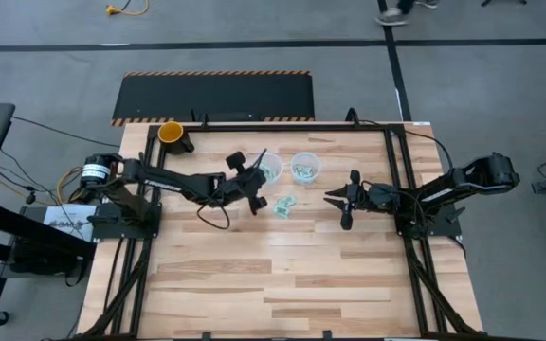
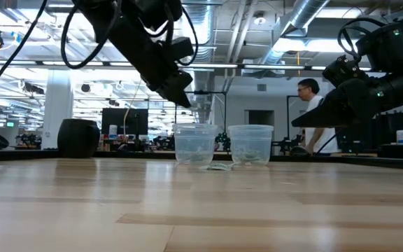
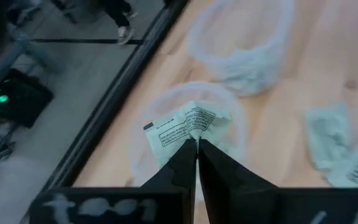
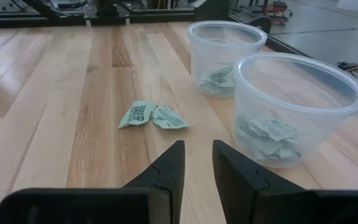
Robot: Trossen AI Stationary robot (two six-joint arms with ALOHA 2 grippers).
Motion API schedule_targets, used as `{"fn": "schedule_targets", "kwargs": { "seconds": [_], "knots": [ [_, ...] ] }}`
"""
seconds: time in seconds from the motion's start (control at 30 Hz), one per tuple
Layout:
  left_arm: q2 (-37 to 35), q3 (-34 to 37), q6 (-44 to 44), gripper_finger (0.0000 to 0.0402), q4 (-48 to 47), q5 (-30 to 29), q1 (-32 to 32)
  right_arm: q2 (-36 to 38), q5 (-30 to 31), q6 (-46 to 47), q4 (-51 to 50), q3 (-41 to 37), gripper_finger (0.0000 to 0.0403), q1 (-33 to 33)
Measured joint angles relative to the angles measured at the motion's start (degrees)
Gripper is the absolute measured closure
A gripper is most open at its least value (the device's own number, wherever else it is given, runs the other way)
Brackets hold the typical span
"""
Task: Pick and place items into bin
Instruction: Put the green stevia packet into the left transparent bin
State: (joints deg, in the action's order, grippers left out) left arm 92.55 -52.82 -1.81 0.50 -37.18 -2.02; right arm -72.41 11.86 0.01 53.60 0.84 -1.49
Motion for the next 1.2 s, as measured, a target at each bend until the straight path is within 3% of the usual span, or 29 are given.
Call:
{"fn": "schedule_targets", "kwargs": {
  "seconds": [0.2, 0.47, 0.87, 1.0, 1.13, 1.2],
  "knots": [
    [0.0, 0.0, -0.7, 0.0398, 0.3, -3.7, -0.9, 0.0, 0.0, 0.0, 0.0, 0.0, 0.0327, 0.0],
    [0.0, 0.0, -1.1, 0.0393, 0.5, -4.0, -0.9, 0.0, 0.0, 0.0, 0.0, 0.0, 0.0327, 0.0],
    [0.0, 0.0, -3.3, 0.0303, 4.1, -3.5, -0.9, 0.0, 0.0, 0.0, 0.0, 0.0, 0.0327, 0.0],
    [0.0, 0.0, -2.9, 0.0284, 5.0, 5.8, 0.1, 0.0, 0.0, 0.0, 0.0, 0.0, 0.0327, 0.0],
    [1.3, 1.6, -3.5, 0.0278, 15.6, 21.8, 2.3, 0.0, 0.0, -0.3, 0.0, 0.0, 0.0327, 0.0],
    [3.1, 1.8, -4.1, 0.0278, 19.7, 25.7, 3.8, 0.0, 0.0, -0.3, 0.0, 0.0, 0.0327, 0.0]
  ]
}}
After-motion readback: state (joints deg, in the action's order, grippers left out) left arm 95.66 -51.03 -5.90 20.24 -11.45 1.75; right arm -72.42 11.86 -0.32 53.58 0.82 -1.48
